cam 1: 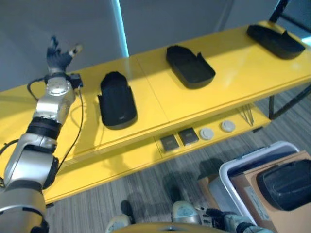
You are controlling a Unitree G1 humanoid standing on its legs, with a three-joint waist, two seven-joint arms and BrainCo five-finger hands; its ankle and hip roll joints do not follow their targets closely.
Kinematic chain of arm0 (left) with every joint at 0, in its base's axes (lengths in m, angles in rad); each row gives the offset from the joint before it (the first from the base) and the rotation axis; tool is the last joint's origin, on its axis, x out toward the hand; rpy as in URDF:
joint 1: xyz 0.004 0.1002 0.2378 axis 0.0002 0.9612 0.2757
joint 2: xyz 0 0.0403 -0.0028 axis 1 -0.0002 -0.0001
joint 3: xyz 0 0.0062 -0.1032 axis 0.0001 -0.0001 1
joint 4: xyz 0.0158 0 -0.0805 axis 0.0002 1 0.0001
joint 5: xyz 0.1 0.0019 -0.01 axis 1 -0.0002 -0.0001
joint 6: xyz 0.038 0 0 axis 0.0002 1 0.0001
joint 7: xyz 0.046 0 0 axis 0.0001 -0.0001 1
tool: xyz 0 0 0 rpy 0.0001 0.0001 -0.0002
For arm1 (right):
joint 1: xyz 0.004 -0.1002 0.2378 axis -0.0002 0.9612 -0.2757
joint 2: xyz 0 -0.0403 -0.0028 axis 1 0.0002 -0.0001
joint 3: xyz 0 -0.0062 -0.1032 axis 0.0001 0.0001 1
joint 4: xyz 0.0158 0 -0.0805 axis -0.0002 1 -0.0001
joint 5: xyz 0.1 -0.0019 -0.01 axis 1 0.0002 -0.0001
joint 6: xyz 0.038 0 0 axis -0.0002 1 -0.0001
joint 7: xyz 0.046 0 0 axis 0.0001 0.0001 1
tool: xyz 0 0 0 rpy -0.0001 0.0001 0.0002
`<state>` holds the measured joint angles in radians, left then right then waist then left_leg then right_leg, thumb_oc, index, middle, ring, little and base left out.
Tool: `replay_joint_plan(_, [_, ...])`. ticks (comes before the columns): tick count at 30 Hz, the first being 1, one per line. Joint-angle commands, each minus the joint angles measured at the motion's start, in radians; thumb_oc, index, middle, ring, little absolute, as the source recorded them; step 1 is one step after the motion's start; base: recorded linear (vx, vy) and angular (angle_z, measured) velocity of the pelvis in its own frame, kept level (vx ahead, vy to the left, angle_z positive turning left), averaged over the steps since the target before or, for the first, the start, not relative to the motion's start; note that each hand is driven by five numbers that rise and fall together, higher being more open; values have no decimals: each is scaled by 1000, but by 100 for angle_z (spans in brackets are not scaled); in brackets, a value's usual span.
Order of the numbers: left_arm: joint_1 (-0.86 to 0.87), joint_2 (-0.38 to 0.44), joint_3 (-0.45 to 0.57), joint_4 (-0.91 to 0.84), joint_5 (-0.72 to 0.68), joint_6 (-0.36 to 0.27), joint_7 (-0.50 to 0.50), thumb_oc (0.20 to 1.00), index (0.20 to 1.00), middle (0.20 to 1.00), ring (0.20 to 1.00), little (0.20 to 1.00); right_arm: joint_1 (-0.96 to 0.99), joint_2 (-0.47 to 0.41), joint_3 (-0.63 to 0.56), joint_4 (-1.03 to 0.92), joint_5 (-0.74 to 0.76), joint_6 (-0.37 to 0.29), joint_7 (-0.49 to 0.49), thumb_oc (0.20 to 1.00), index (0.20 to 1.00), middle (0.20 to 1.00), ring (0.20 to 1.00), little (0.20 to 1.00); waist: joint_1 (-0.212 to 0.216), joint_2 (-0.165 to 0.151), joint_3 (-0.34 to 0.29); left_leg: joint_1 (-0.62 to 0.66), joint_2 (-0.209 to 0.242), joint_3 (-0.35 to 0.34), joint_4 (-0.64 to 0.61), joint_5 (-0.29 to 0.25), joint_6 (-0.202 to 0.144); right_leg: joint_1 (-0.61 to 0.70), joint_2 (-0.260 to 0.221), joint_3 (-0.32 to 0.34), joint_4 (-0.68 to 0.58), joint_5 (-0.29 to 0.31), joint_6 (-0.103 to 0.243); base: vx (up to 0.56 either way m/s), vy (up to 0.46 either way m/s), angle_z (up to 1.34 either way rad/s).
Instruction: Move parts from the plastic box to the shelf.
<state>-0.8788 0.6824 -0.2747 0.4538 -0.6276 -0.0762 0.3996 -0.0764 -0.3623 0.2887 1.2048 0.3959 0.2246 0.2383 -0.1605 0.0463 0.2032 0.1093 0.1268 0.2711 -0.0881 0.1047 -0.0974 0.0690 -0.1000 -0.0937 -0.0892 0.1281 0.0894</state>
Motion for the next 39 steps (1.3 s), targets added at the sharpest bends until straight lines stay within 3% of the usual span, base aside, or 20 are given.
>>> replay_joint_plan(1, [13,-4,43,-162,22,-134,-59,200,200,200,200,200,-12,0,-9,58,-20,22,-12,1000,1000,1000,1000,1000,16,14,-6,-4,-16,-14,7,-87,2,54,26,-29,8,-141,-21,-45,15,-1])
replay_joint_plan(2, [39,-9,52,-210,23,-120,-65,200,200,200,200,200,-10,2,-10,60,-19,21,-13,1000,1000,1000,1000,1000,19,13,-9,-1,-16,-16,6,-87,3,57,25,-31,8,-142,-21,-74,17,-1])
replay_joint_plan(4, [205,-72,105,-442,22,-52,-186,200,200,200,200,200,-4,30,-33,65,-9,22,-31,1000,1000,1000,1000,1000,54,0,-26,15,-17,-31,3,-101,11,79,19,-50,3,-147,-22,-69,10,-2])
replay_joint_plan(6, [320,-132,121,-546,-5,-41,-272,200,200,200,200,200,1,49,-39,68,9,23,-49,1000,1000,1000,1000,1000,76,-8,-34,26,-19,-44,1,-110,17,90,15,-64,2,-152,-22,-34,13,5])
replay_joint_plan(13, [532,-233,80,-618,10,-82,-407,200,200,200,200,200,39,79,-35,89,-19,11,-48,1000,1000,1000,1000,1000,113,-26,-48,34,-26,-59,1,-134,35,94,6,-86,2,-147,-7,-14,19,18])
replay_joint_plan(20, [636,-244,-38,-671,-17,-22,-555,200,200,200,200,200,38,88,-26,98,-12,6,-45,1000,1000,1000,1000,1000,137,-27,-49,21,-38,-71,1,-146,45,86,3,-100,2,-142,-2,-6,13,15])
replay_joint_plan(25, [712,-229,-137,-669,-93,45,-540,200,200,200,200,200,11,78,-30,81,32,14,-42,1000,1000,1000,1000,1000,145,-16,-41,13,-44,-71,1,-149,50,78,0,-109,2,-140,1,-3,12,3])
replay_joint_plan(34, [770,-219,-195,-577,-67,10,-483,200,200,200,200,200,12,73,-20,74,57,34,-57,1000,1000,1000,1000,1000,142,-7,-28,5,-51,-58,1,-153,54,63,-4,-111,2,-136,6,15,-1,-7])
replay_joint_plan(39, [756,-230,-184,-549,-72,-54,-436,200,200,200,200,200,25,68,-17,70,51,31,-52,1000,1000,1000,1000,1000,130,-1,-10,-9,-51,-51,1,-151,54,43,-4,-102,2,-133,6,16,-11,4])
